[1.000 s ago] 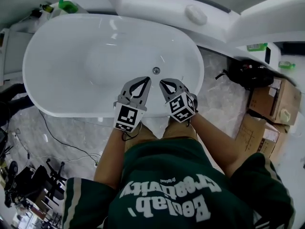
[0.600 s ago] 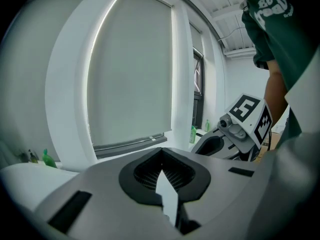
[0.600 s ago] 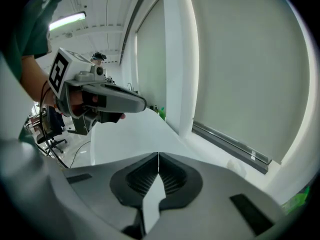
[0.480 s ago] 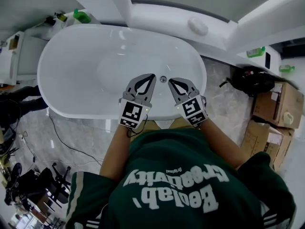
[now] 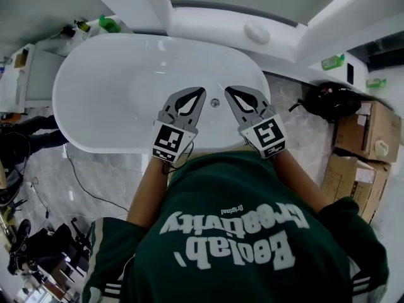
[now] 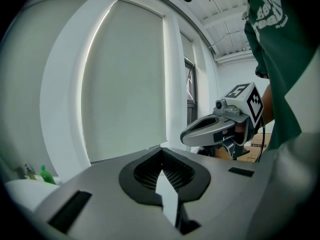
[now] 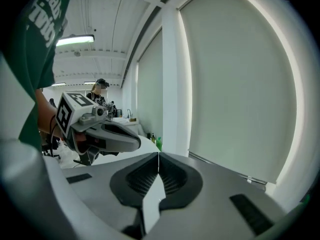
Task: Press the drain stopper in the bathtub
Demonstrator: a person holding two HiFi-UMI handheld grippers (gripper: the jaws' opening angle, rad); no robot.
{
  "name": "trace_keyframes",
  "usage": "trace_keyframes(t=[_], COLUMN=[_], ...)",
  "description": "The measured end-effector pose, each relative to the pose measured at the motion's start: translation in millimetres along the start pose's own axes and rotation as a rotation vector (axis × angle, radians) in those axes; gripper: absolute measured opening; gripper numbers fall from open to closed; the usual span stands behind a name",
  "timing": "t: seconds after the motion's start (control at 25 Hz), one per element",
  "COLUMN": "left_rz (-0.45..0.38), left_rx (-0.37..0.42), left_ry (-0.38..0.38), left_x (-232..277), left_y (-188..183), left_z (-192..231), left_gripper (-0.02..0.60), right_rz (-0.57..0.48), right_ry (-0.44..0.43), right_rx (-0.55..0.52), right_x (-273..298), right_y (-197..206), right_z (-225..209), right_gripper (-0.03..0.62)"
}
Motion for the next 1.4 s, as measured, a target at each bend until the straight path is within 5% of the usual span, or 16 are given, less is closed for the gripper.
trace_keyframes(t=[0.56, 1.2, 1.4], left_rz=[-0.05, -0.122, -0.13], left_rx=[0.056, 0.072, 0.084], left_ry=[0.025, 0.086, 0.082], left_x=[-13.6, -11.4, -15.7], left_y=[-38.7, -46.8, -45.7], left_z=[-16.9, -42.8, -40.1], left_gripper=[0.008, 0.008, 0.008], right_rz=[-0.17, -0.156, -0.157], right_ry=[0.036, 0.021, -0.003], right_rx=[0.003, 0.014, -0.068], right_x=[-49.6, -46.1, -44.1], right_y=[-34.5, -30.5, -35.5], right_z=[6.4, 14.6, 24.8], right_gripper=[0.017, 0.018, 0.014])
Point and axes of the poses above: the fingertips, and each gripper's own axes: x forward along the fingers, z to its left, y out of its underside, the point moved 4 cm from there along -x, backward along the fingers, and after that the axes turned 11 degrees about -y, right-handed, at the moved point
